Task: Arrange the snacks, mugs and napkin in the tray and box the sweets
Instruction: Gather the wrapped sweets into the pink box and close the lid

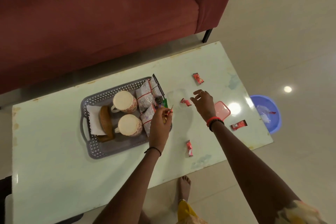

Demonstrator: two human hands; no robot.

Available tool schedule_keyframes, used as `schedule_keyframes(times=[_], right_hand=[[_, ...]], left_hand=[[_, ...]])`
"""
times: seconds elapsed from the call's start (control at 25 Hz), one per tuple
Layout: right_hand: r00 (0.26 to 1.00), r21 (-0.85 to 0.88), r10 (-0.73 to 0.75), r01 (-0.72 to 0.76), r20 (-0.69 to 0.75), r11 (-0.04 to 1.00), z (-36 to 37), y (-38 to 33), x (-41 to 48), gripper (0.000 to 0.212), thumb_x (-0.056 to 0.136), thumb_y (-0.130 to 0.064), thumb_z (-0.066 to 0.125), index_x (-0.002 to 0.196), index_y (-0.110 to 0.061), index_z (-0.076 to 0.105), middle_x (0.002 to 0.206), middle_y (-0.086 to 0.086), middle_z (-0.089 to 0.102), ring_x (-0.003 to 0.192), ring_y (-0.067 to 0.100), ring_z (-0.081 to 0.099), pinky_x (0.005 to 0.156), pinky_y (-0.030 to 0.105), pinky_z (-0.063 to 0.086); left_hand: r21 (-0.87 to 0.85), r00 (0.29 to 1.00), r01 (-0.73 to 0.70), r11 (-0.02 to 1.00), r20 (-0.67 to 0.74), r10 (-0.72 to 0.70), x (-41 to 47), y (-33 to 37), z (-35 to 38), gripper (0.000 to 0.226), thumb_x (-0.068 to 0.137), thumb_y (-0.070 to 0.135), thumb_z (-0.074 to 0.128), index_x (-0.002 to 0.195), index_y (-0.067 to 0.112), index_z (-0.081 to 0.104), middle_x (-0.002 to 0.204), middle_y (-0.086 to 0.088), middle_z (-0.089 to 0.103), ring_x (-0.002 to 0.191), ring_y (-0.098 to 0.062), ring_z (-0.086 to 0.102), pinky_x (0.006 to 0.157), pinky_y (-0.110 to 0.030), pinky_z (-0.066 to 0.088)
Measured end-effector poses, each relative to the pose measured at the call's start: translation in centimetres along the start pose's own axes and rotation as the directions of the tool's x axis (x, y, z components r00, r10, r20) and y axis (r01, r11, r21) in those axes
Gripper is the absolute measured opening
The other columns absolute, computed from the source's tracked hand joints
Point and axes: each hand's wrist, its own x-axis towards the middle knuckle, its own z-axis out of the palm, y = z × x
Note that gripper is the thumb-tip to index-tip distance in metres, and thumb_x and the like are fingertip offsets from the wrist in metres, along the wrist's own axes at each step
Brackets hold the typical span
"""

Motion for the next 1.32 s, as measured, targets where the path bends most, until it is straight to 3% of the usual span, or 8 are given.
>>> schedule_keyframes(times=[0.12, 0.24, 0.4, 0.56, 0.88, 1.0, 1.16, 1.32], right_hand=[[1.000, 0.033, 0.009, -0.008, -0.028, 0.999, -1.1, 1.6, -0.9, 0.018, 0.089, -0.018, 0.060, 0.104, -0.011, 0.065, 0.100, 0.010, 0.065, 0.081, 0.016, 0.057, 0.070, 0.023, 0.041], [0.999, 0.033, 0.022, -0.020, -0.041, 0.999, -1.9, 3.3, -2.3, 0.018, 0.090, -0.016, 0.057, 0.104, -0.010, 0.066, 0.098, 0.010, 0.066, 0.082, 0.018, 0.059, 0.070, 0.023, 0.042], [0.999, 0.066, 0.032, -0.030, -0.036, 0.997, -2.7, 5.1, -3.5, 0.019, 0.091, -0.012, 0.056, 0.107, -0.007, 0.066, 0.100, 0.010, 0.066, 0.084, 0.018, 0.060, 0.072, 0.024, 0.047], [0.999, 0.069, 0.020, -0.018, -0.028, 0.997, -3.2, 5.9, -3.9, 0.020, 0.091, -0.011, 0.056, 0.108, -0.006, 0.065, 0.102, 0.010, 0.065, 0.085, 0.016, 0.059, 0.074, 0.024, 0.049], [0.995, -0.029, 0.044, -0.041, 0.086, 0.999, -0.8, 5.3, -7.1, 0.016, 0.091, -0.003, 0.051, 0.095, -0.003, 0.066, 0.101, 0.012, 0.069, 0.085, 0.021, 0.062, 0.077, 0.030, 0.053], [0.982, -0.092, 0.107, -0.093, 0.157, 0.991, 0.7, 5.6, -9.8, 0.010, 0.089, -0.011, 0.055, 0.097, -0.008, 0.061, 0.098, 0.011, 0.066, 0.078, 0.020, 0.059, 0.068, 0.031, 0.050], [0.972, -0.205, 0.154, -0.116, 0.177, 0.972, 3.1, 6.2, -13.2, 0.026, 0.086, -0.030, 0.063, 0.103, -0.013, 0.053, 0.100, 0.008, 0.060, 0.066, 0.012, 0.055, 0.062, 0.026, 0.042], [0.976, -0.271, 0.143, -0.094, 0.166, 0.958, 5.3, 6.5, -14.6, 0.036, 0.085, -0.028, 0.065, 0.113, -0.011, 0.049, 0.108, 0.009, 0.058, 0.089, 0.026, 0.060, 0.063, 0.029, 0.044]], left_hand=[[0.166, 0.989, -0.144, 0.976, 0.063, 0.135, 3.0, 1.3, 1.7, 0.013, 0.090, 0.023, 0.057, 0.098, 0.014, 0.060, 0.096, -0.001, 0.067, 0.090, -0.016, 0.061, 0.083, -0.031, 0.050], [0.461, 0.972, -0.232, 0.856, 0.079, 0.220, 5.8, 2.2, 3.8, 0.018, 0.089, 0.034, 0.054, 0.099, 0.021, 0.059, 0.094, 0.004, 0.069, 0.093, -0.018, 0.061, 0.094, -0.037, 0.041], [0.635, 0.968, -0.249, 0.731, 0.158, 0.193, 8.5, 2.6, 6.7, 0.024, 0.091, 0.039, 0.048, 0.104, 0.021, 0.056, 0.099, 0.003, 0.067, 0.101, -0.019, 0.059, 0.114, -0.045, 0.018], [0.735, 0.967, -0.248, 0.632, 0.222, 0.122, 9.4, 2.0, 7.7, 0.028, 0.089, 0.039, 0.052, 0.110, 0.021, 0.054, 0.107, 0.001, 0.062, 0.109, -0.019, 0.054, 0.117, -0.052, 0.002], [0.368, 0.961, -0.236, 0.899, -0.045, 0.271, 0.3, 0.6, 3.0, 0.012, 0.091, 0.025, 0.054, 0.100, 0.018, 0.059, 0.101, 0.000, 0.064, 0.098, -0.017, 0.057, 0.100, -0.036, 0.042], [0.356, 0.978, -0.187, 0.916, -0.020, 0.208, -6.0, -1.4, 1.2, 0.010, 0.092, 0.022, 0.055, 0.100, 0.022, 0.060, 0.101, 0.003, 0.064, 0.096, -0.012, 0.056, 0.084, -0.027, 0.046], [0.401, 0.999, -0.047, 0.915, 0.026, 0.040, -12.5, -5.9, -1.8, 0.012, 0.089, 0.017, 0.058, 0.099, 0.024, 0.061, 0.100, 0.006, 0.064, 0.089, -0.011, 0.059, 0.075, -0.019, 0.042], [0.546, 0.990, 0.050, 0.836, 0.085, -0.114, -14.3, -10.3, -3.7, 0.026, 0.085, 0.013, 0.063, 0.110, 0.018, 0.060, 0.109, -0.003, 0.061, 0.093, -0.022, 0.060, 0.075, -0.032, 0.051]])
